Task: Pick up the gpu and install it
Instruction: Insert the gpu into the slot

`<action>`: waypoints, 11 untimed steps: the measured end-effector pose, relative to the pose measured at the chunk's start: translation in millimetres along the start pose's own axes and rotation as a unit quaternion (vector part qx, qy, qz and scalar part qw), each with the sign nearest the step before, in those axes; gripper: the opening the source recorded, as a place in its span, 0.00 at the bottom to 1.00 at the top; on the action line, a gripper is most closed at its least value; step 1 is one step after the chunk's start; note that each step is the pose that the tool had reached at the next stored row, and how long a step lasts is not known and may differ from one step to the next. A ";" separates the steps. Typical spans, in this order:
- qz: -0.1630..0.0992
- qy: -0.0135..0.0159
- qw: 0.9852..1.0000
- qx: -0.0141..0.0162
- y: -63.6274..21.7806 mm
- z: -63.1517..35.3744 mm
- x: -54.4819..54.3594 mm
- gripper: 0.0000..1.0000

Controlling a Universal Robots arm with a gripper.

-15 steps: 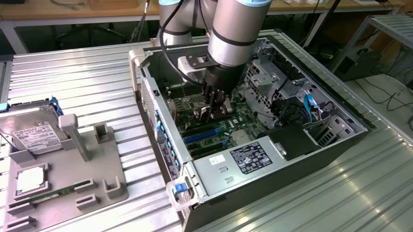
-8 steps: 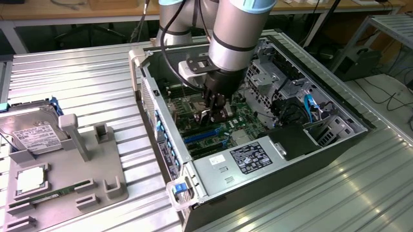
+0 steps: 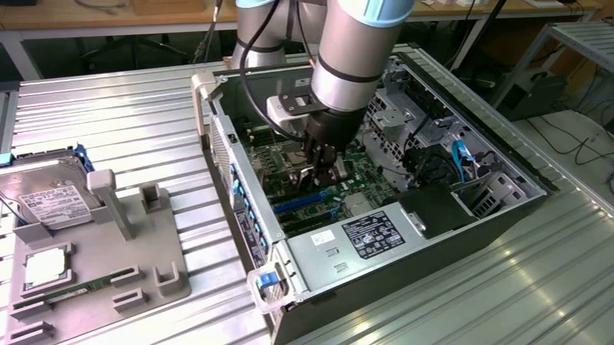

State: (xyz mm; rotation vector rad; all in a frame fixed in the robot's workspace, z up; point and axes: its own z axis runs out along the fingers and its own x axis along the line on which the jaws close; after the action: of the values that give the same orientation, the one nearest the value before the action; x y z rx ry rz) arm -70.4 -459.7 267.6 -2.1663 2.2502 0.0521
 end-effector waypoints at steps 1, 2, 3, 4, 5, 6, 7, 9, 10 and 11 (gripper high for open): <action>0.000 0.000 1.000 0.000 0.0 0.5 0.7 0.28; 0.000 0.000 1.000 0.000 -0.1 1.1 1.2 0.28; 0.000 0.000 1.000 0.000 -0.1 1.8 1.6 0.28; 0.000 0.000 1.000 0.000 -0.1 2.5 1.9 0.28; 0.000 0.000 1.000 0.000 -0.1 3.4 2.2 0.28; 0.000 0.000 1.000 0.000 -0.1 4.3 2.4 0.28; 0.001 0.000 1.000 0.000 -0.2 5.4 2.6 0.28; 0.001 0.000 1.000 0.000 -0.2 7.4 3.2 0.28; 0.001 0.000 1.000 0.000 -0.2 8.5 3.3 0.28; 0.001 0.000 1.000 -0.001 -0.3 10.7 3.4 0.28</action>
State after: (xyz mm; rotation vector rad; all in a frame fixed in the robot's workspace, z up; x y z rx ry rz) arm -70.4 -462.8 256.8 -2.1653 2.2526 0.0534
